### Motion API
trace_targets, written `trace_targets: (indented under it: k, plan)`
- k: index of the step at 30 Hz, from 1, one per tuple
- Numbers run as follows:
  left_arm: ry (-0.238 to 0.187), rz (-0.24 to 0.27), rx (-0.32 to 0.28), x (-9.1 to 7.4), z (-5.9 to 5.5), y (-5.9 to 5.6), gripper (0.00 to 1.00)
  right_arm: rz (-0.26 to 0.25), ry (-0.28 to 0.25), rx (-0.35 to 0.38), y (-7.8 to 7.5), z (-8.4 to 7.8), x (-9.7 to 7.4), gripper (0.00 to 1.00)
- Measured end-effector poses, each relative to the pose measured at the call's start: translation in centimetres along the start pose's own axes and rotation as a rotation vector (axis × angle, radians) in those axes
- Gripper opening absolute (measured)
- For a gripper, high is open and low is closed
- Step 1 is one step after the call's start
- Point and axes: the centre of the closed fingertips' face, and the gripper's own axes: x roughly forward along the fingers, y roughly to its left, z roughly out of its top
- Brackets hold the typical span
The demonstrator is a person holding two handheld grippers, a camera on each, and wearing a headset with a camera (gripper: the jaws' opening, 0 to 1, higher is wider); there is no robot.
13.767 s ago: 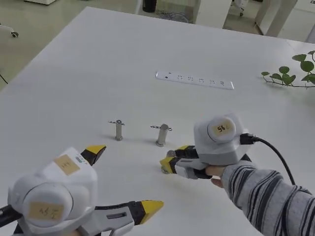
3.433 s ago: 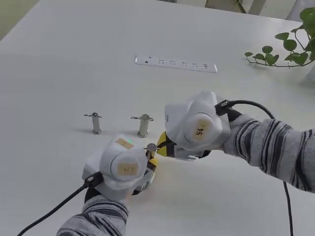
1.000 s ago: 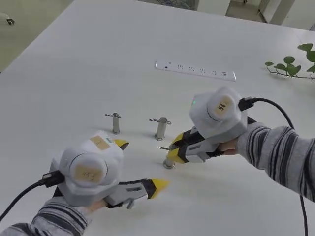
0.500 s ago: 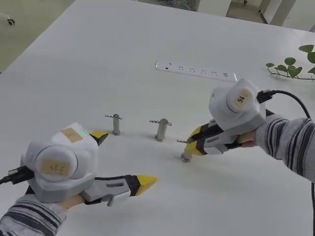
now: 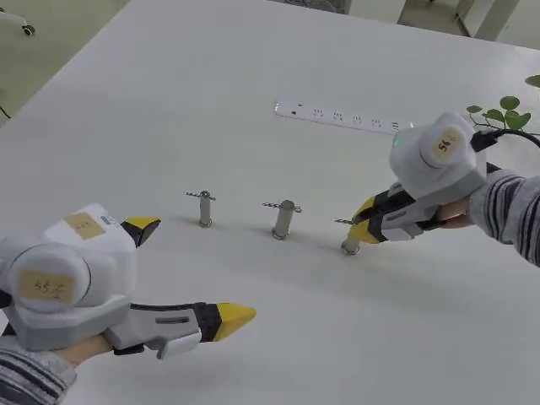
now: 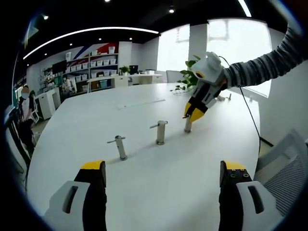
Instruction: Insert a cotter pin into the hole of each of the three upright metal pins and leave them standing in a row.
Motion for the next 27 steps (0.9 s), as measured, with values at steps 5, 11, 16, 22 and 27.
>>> trace_targets:
  k: [5, 11, 16, 22, 27]
  plan:
    - [-0.006, 0.02, -0.032, -0.3, -0.1, 0.5, 0.99, -0.002, 0.008, 0.006, -0.7, -0.3, 0.1, 0.08]
    - [0.004, 0.044, -0.03, -0.3, -0.2, 1.0, 0.99, 0.005, 0.03, -0.004, -1.2, -0.7, 0.2, 0.08]
    - [-0.001, 0.065, -0.05, -0.4, -0.3, 1.5, 0.98, 0.013, 0.031, 0.0, -1.4, -0.9, 0.1, 0.08]
    - [0.001, 0.081, -0.061, -0.7, -0.7, 1.7, 0.96, 0.023, 0.03, 0.008, -1.8, -1.3, 0.0, 0.09]
    - [0.003, 0.088, -0.065, -0.8, -0.8, 1.8, 0.96, 0.035, 0.02, 0.024, -2.0, -1.3, 0.1, 0.09]
